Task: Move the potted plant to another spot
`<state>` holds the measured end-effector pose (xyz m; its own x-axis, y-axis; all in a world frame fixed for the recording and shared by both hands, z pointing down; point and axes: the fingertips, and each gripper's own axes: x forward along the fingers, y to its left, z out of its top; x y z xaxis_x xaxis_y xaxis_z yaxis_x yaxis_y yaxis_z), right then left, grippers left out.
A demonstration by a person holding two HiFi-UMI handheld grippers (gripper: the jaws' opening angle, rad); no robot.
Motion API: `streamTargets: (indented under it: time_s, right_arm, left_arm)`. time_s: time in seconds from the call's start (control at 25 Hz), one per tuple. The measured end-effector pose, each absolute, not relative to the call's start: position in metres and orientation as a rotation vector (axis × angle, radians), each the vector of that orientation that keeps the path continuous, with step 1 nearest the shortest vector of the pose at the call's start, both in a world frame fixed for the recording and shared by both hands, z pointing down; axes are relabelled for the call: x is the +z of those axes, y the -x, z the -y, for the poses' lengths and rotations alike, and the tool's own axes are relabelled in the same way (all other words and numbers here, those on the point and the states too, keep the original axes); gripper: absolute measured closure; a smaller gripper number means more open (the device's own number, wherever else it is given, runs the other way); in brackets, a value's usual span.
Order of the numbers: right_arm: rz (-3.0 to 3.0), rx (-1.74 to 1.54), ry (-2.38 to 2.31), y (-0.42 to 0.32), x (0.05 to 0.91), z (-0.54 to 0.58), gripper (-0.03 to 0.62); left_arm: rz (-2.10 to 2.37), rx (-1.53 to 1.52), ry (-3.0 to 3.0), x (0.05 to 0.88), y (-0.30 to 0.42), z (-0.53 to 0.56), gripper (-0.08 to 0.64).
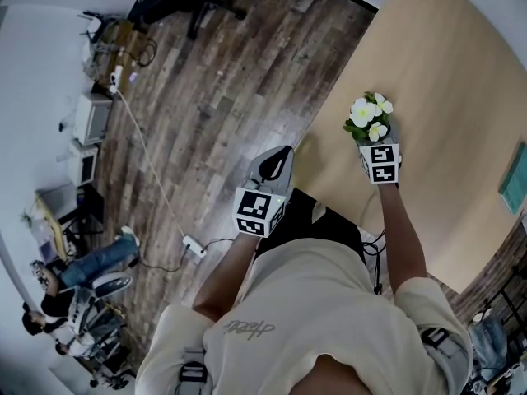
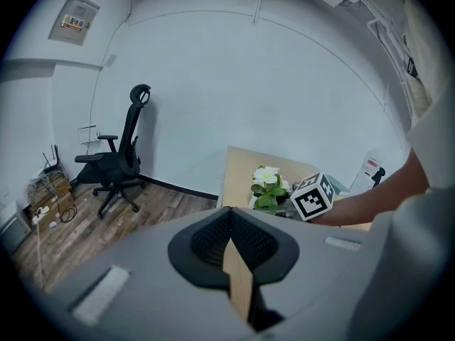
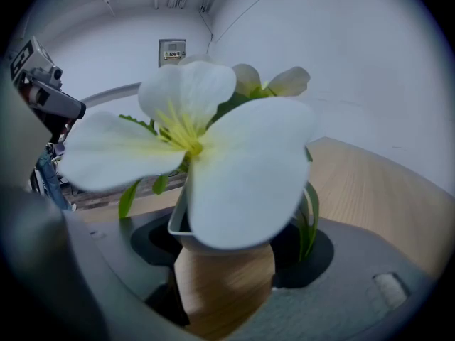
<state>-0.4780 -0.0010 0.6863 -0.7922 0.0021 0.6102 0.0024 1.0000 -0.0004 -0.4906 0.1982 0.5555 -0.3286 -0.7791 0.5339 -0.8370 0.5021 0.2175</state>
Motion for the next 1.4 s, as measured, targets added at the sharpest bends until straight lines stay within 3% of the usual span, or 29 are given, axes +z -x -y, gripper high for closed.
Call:
streamTargets:
  time_s: [0.4, 0.48, 1.08, 1.32, 1.4]
  right_arm:
    - [2.460, 0.000, 0.016, 0.481, 0.699, -0.003, 0.246]
    - [2.435, 0.030, 0.006, 0.478, 0.702, -0.003, 0.212]
    - [2.416, 0.057, 0.001, 0.425, 0.689, -0.021, 0.212]
    - [2.422, 0.157, -0.037, 0.390, 0.666, -0.026, 0.231]
    - [2.444, 0.193, -0.095, 0.382, 0.655, -0.019, 0.265]
  left_arm:
    - [2.166, 0.110, -1.299, 0.561, 0.493, -0.200, 0.545]
    - [2.168, 0.102, -1.300, 0.559, 0.493, -0.199, 0.545]
    - [2.161, 0.101, -1.390, 0.548, 0.483, -0.182, 0.545]
    - [2.131, 0.123, -1.471, 0.544, 0.475, -0.171, 0.545]
    - [2.119, 0.136, -1.499, 0.543, 0.475, -0.166, 0.545]
